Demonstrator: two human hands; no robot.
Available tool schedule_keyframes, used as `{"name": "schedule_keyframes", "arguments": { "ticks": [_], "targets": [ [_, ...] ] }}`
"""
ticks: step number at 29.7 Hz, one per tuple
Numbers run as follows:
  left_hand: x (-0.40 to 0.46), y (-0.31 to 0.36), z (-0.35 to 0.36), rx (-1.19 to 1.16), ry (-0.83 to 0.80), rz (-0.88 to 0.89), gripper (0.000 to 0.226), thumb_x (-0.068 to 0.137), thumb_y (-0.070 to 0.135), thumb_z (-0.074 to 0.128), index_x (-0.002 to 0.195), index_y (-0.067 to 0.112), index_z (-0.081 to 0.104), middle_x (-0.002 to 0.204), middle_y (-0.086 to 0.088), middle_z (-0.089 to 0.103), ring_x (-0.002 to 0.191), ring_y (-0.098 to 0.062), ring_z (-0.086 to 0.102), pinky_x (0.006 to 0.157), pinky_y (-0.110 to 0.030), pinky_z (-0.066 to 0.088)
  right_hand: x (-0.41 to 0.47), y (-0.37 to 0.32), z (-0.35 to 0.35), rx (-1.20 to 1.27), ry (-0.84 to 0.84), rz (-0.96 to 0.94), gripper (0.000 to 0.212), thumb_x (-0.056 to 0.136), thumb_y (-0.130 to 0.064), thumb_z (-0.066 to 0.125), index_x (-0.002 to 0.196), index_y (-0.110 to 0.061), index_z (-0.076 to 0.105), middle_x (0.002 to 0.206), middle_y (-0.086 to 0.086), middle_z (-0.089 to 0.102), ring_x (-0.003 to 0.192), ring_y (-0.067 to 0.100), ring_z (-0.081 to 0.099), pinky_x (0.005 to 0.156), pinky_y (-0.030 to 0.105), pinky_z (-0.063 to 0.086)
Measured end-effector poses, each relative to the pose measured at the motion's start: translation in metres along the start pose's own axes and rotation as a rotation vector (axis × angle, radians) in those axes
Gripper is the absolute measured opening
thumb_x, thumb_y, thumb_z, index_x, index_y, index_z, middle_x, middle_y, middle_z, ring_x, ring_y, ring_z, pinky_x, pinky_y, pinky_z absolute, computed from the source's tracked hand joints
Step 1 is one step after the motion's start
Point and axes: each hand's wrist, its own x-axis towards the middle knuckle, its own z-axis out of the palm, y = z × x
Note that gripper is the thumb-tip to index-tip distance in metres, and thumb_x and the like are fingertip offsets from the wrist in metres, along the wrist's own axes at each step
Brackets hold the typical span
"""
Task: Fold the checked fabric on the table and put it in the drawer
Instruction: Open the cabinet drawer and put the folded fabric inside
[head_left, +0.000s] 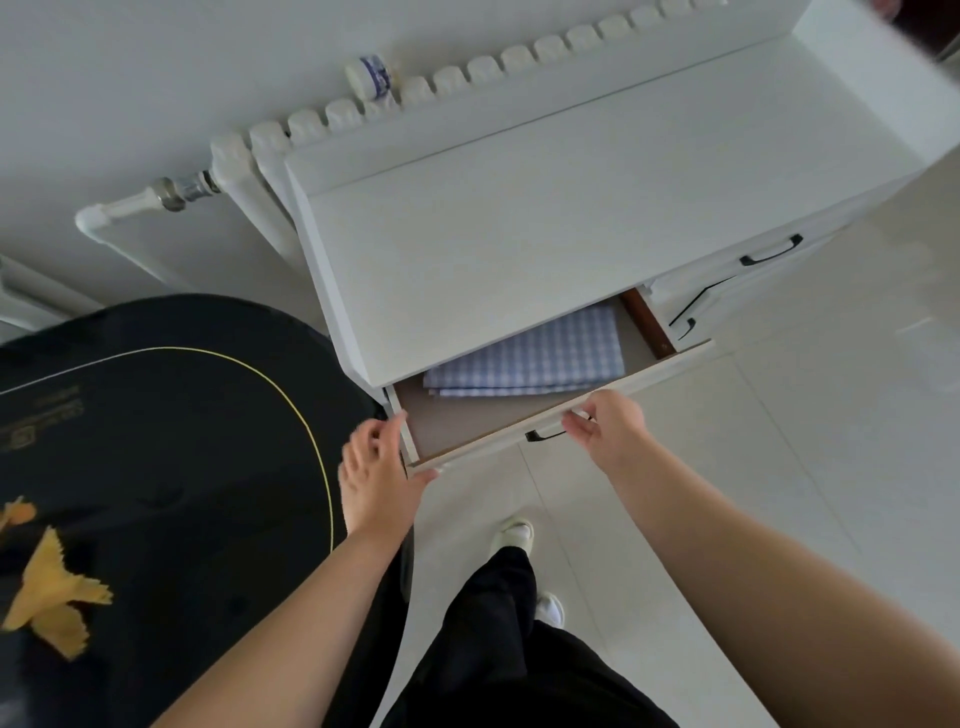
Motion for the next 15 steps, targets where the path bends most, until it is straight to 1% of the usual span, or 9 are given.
{"name": "schedule_keyframes", "arguments": {
  "ticks": [2, 4, 5, 7, 9, 10, 11, 13, 15],
  "targets": [
    [0.007, -0.006, -0.008, -0.017, 0.097, -0.083, 0.113, 0.064, 0.059, 0.074, 0.148, 0.032, 0.004, 0.152, -0.007, 0.012, 0.137, -0.033, 0.022, 0.110, -0.049, 0.025, -0.002, -0.004, 0.006, -0.005, -0.092, -0.007, 0.019, 0.085, 0.010, 0.041, 0.097, 0.000, 0.051, 0.083, 0.010, 0.048, 0.082, 0.028, 0.064, 0.089, 0.038, 0.054],
    [0.014, -0.009, -0.013, 0.052, 0.157, -0.029, 0.126, 0.062, 0.061, 0.074, 0.150, 0.030, -0.011, 0.157, -0.010, 0.002, 0.142, -0.034, 0.013, 0.112, -0.050, 0.018, -0.004, -0.009, 0.012, 0.022, -0.163, 0.008, 0.021, 0.085, 0.010, 0.041, 0.099, 0.000, 0.052, 0.089, 0.010, 0.049, 0.082, 0.029, 0.062, 0.090, 0.039, 0.053],
    [0.019, -0.009, -0.015, 0.076, 0.185, 0.006, 0.127, 0.063, 0.058, 0.075, 0.150, 0.028, -0.013, 0.158, -0.011, 0.000, 0.143, -0.034, 0.010, 0.113, -0.050, 0.016, -0.005, -0.012, 0.015, 0.058, -0.198, 0.011, 0.025, 0.085, 0.011, 0.040, 0.105, 0.001, 0.052, 0.096, 0.012, 0.051, 0.088, 0.032, 0.062, 0.092, 0.040, 0.052],
    [0.030, -0.006, -0.020, 0.076, 0.238, 0.038, 0.125, 0.067, 0.049, 0.079, 0.150, 0.025, -0.011, 0.158, -0.011, -0.001, 0.144, -0.033, 0.009, 0.113, -0.050, 0.014, -0.007, -0.021, 0.022, 0.097, -0.280, 0.034, 0.039, 0.086, 0.011, 0.036, 0.122, -0.001, 0.045, 0.114, 0.014, 0.053, 0.112, 0.038, 0.055, 0.100, 0.045, 0.045],
    [0.043, 0.001, -0.027, 0.042, 0.260, 0.026, 0.119, 0.071, 0.035, 0.080, 0.151, 0.026, -0.007, 0.158, -0.011, 0.002, 0.143, -0.034, 0.012, 0.113, -0.051, 0.018, -0.008, -0.031, 0.036, 0.125, -0.371, 0.057, 0.052, 0.088, 0.006, 0.032, 0.139, -0.004, 0.033, 0.141, 0.012, 0.042, 0.136, 0.037, 0.035, 0.112, 0.051, 0.029],
    [0.050, 0.005, -0.031, 0.028, 0.266, 0.015, 0.114, 0.073, 0.028, 0.079, 0.151, 0.028, -0.004, 0.157, -0.011, 0.005, 0.142, -0.034, 0.016, 0.111, -0.052, 0.022, -0.013, -0.037, 0.044, 0.118, -0.390, 0.062, 0.053, 0.089, 0.004, 0.031, 0.141, -0.005, 0.031, 0.148, 0.009, 0.035, 0.141, 0.034, 0.027, 0.114, 0.053, 0.021],
    [0.057, 0.010, -0.035, 0.021, 0.274, 0.008, 0.108, 0.076, 0.021, 0.078, 0.151, 0.029, 0.001, 0.157, -0.012, 0.007, 0.141, -0.034, 0.019, 0.110, -0.052, 0.025, -0.013, -0.042, 0.053, 0.128, -0.405, 0.065, 0.050, 0.088, 0.002, 0.031, 0.138, -0.007, 0.035, 0.151, 0.006, 0.032, 0.143, 0.031, 0.023, 0.114, 0.055, 0.017],
    [0.068, 0.018, -0.044, 0.006, 0.270, -0.010, 0.100, 0.079, 0.015, 0.074, 0.149, 0.029, 0.004, 0.158, -0.011, 0.008, 0.138, -0.033, 0.029, 0.108, -0.050, 0.031, -0.012, -0.049, 0.066, 0.163, -0.410, 0.075, 0.046, 0.087, -0.001, 0.032, 0.132, -0.008, 0.039, 0.155, 0.003, 0.027, 0.145, 0.029, 0.019, 0.113, 0.058, 0.016],
    [0.073, 0.023, -0.050, -0.045, 0.227, -0.045, 0.097, 0.083, 0.014, 0.070, 0.148, 0.033, 0.001, 0.159, -0.007, 0.006, 0.120, -0.030, 0.051, 0.098, -0.046, 0.042, -0.008, -0.052, 0.072, 0.201, -0.404, 0.087, 0.049, 0.085, 0.000, 0.033, 0.133, -0.008, 0.038, 0.157, 0.003, 0.021, 0.146, 0.029, 0.016, 0.111, 0.059, 0.019]
  ]
}}
